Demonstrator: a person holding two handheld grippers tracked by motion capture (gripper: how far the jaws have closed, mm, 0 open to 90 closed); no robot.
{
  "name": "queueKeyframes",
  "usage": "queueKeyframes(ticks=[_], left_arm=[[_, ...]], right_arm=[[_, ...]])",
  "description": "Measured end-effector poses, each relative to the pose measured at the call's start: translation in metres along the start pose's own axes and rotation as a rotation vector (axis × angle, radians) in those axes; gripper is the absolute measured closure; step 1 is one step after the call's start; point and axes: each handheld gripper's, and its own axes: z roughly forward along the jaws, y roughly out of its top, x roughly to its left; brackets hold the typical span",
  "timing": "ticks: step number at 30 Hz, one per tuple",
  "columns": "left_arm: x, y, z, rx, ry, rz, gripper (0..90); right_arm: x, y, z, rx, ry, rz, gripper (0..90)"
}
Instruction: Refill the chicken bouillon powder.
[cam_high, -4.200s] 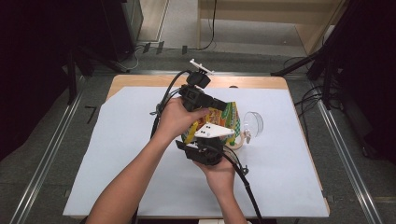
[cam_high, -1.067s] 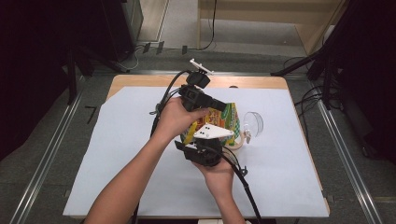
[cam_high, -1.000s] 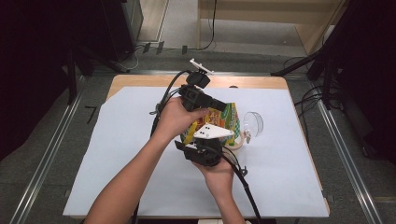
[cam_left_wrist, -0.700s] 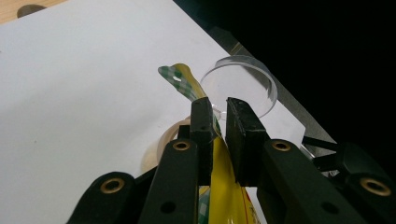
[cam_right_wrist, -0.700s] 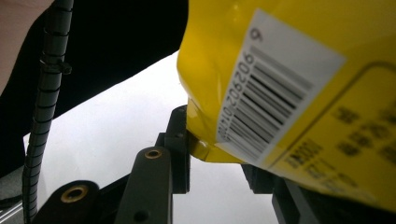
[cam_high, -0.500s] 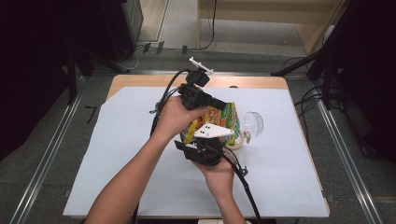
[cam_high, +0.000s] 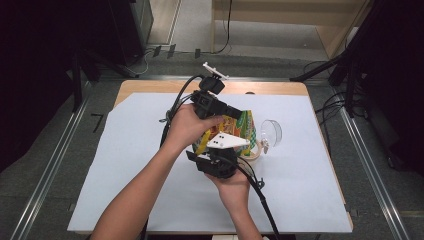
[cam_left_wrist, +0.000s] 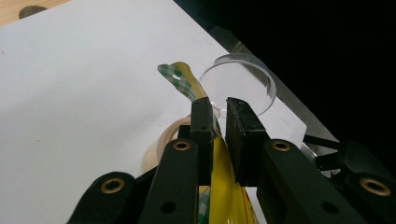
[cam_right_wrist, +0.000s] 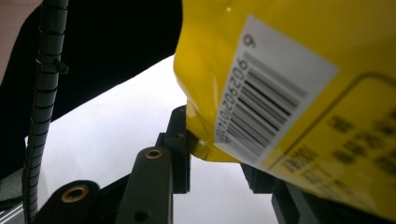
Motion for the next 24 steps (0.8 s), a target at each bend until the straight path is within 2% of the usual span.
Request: queueKeyframes(ticks=[10, 19, 24], left_arm=[[-0.007, 0.001, -0.003, -0.002, 0.015, 0.037, 83.1], [-0.007, -0.004, -0.005, 0.002, 0.002, 0.050, 84.6], [-0.006, -0.012, -0.009, -0.021, -0.012, 0.048, 84.5]], right_arm=[[0.000, 0.003, -0.001, 0.004, 0.005, -0.006, 67.3], [-0.002, -0.005, 0.004, 0.009, -0.006, 0.000, 63.8], [0.000, -0.008, 0.005, 0.012, -0.007, -0.011, 63.3]])
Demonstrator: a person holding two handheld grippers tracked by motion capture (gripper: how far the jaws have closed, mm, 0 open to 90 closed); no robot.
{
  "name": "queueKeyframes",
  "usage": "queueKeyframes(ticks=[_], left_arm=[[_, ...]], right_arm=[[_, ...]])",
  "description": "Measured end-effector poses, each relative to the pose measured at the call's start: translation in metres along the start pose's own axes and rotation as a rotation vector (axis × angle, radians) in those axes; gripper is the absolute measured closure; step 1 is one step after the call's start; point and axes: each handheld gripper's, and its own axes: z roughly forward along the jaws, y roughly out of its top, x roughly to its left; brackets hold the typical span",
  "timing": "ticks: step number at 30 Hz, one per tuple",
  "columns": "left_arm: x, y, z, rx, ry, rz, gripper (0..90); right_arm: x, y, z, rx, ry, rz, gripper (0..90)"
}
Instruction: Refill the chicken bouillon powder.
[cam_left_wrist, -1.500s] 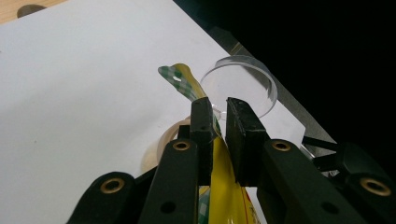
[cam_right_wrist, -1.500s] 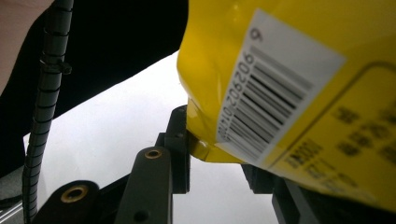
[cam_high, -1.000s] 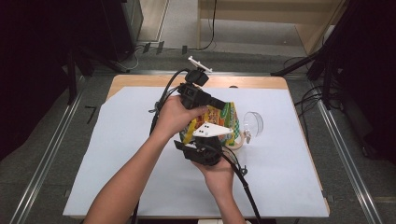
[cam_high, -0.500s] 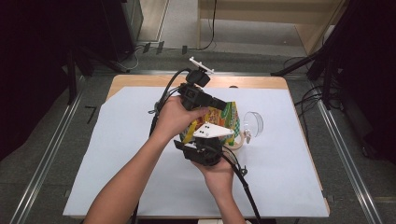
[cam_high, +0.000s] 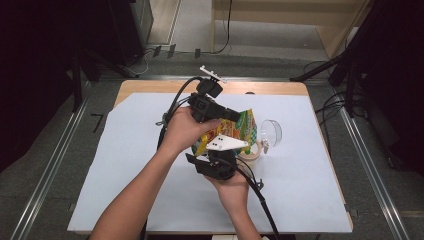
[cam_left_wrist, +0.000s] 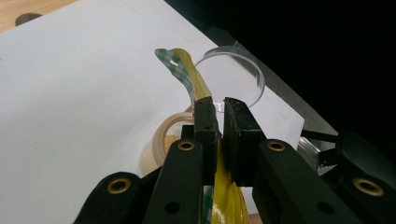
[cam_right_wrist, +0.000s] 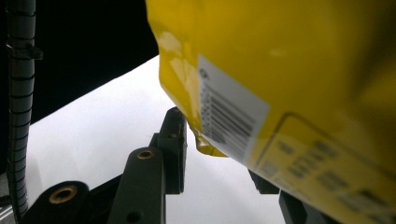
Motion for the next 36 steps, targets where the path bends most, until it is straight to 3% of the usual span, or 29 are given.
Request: queueKeyframes(ticks=[14, 36], left_arm=[[0.007, -0.014, -0.009, -0.026, -0.015, -0.011, 84.5], [0.021, -0.031, -0.014, -0.026, -0.039, -0.032, 81.9]], right_arm=[[0.002, -0.008, 0.006, -0.002, 0.020, -0.017, 52.0], [-0.001, -0.018, 0.011, 0.037, 0.020, -0.033, 51.9]])
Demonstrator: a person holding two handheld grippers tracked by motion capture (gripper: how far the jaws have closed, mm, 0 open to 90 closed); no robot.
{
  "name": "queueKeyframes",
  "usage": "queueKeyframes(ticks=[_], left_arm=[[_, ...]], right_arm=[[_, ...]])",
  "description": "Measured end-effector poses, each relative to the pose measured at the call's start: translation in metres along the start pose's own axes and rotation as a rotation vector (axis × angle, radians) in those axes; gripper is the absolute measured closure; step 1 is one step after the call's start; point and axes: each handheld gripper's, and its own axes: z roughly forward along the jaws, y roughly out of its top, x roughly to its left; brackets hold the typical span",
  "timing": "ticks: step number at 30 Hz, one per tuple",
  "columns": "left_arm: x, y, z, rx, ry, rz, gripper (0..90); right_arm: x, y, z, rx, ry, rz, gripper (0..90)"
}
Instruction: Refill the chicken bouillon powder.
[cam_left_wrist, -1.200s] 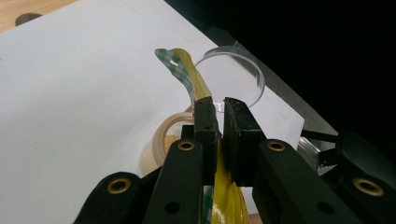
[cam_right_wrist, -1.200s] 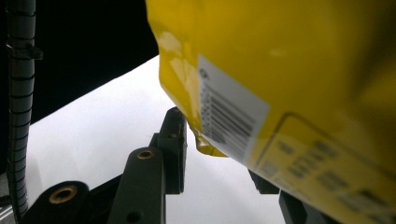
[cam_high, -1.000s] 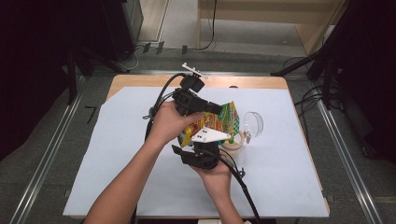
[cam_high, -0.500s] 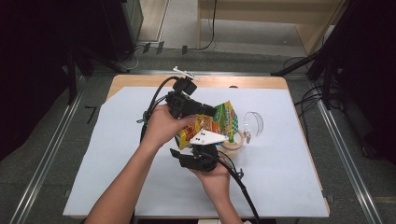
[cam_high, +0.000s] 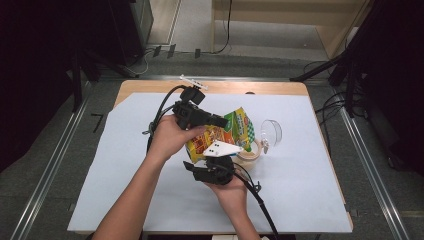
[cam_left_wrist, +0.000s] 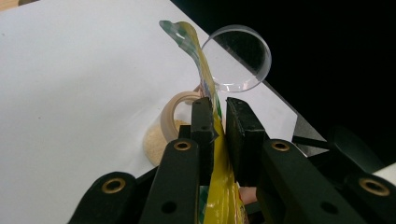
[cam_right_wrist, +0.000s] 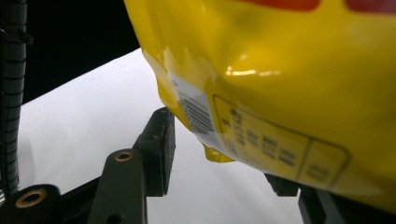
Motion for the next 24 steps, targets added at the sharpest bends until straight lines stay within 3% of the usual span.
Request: queueKeyframes(ticks=[6, 10, 16, 24], left_arm=[[-0.001, -0.002, 0.001, 0.010, 0.000, 0.002, 81.8], [-0.001, -0.002, 0.006, 0.041, 0.007, 0.022, 81.4], [-0.004, -0.002, 0.016, 0.077, 0.046, 0.049, 81.1], [-0.001, -0.004, 0.020, 0.079, 0.014, 0.047, 80.3]], right_arm=[[-0.001, -0.002, 0.001, 0.005, -0.005, -0.006, 51.9], [0.000, -0.003, 0.001, 0.012, -0.013, -0.022, 52.1], [0.000, -0.003, 0.000, 0.011, -0.006, -0.035, 52.7], [0.000, -0.004, -0.001, 0.027, -0.013, -0.045, 52.6]])
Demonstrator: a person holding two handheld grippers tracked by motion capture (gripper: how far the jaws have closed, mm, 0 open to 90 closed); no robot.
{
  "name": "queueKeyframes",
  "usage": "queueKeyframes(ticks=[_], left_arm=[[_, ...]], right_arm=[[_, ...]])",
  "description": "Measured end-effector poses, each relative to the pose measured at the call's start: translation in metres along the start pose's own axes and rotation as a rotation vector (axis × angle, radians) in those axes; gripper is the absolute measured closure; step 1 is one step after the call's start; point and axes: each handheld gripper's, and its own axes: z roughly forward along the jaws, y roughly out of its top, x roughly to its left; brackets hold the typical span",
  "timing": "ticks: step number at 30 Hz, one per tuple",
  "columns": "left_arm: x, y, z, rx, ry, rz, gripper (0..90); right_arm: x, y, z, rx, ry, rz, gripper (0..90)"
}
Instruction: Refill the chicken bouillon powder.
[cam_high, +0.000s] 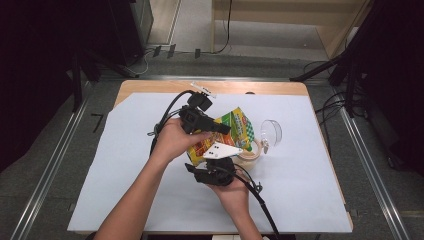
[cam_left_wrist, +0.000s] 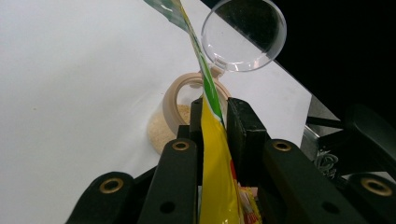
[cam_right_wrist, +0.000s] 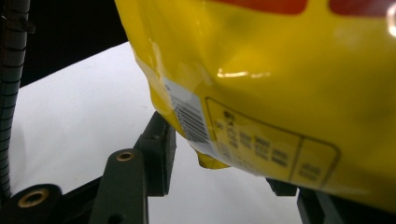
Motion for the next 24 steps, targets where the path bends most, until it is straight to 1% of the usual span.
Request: queueKeyframes(ticks=[2, 3, 5, 9, 12, 16, 17, 21, 24], left_arm=[[0.001, -0.001, 0.001, 0.011, -0.011, 0.005, 79.6], [0.000, -0.001, 0.002, 0.016, -0.002, 0.011, 79.7], [0.000, -0.002, 0.002, 0.022, -0.003, 0.014, 80.0], [0.001, -0.004, 0.000, 0.017, -0.002, 0.024, 82.6], [0.003, -0.006, 0.000, 0.012, -0.014, 0.020, 84.2], [0.005, -0.008, -0.003, 0.010, -0.017, 0.020, 85.3], [0.006, -0.009, -0.005, 0.005, -0.022, 0.019, 85.5], [0.009, -0.011, -0.008, -0.005, -0.045, 0.008, 86.2], [0.011, -0.012, -0.010, -0.010, -0.051, -0.003, 86.8]], right_arm=[[0.000, 0.000, 0.000, 0.001, 0.001, -0.004, 52.6], [0.001, 0.000, 0.000, 0.004, 0.003, -0.005, 52.6], [0.001, -0.001, 0.000, 0.007, 0.002, -0.010, 52.8], [0.001, -0.002, 0.001, 0.003, 0.009, -0.014, 52.8], [0.001, -0.003, 0.001, 0.005, 0.014, -0.009, 52.4], [0.001, -0.003, 0.002, 0.002, 0.018, -0.014, 52.1], [0.001, -0.003, 0.002, 0.002, 0.020, -0.015, 52.0], [0.001, -0.003, 0.002, -0.001, 0.016, -0.022, 51.5], [0.002, -0.004, 0.003, 0.000, 0.017, -0.024, 50.1]])
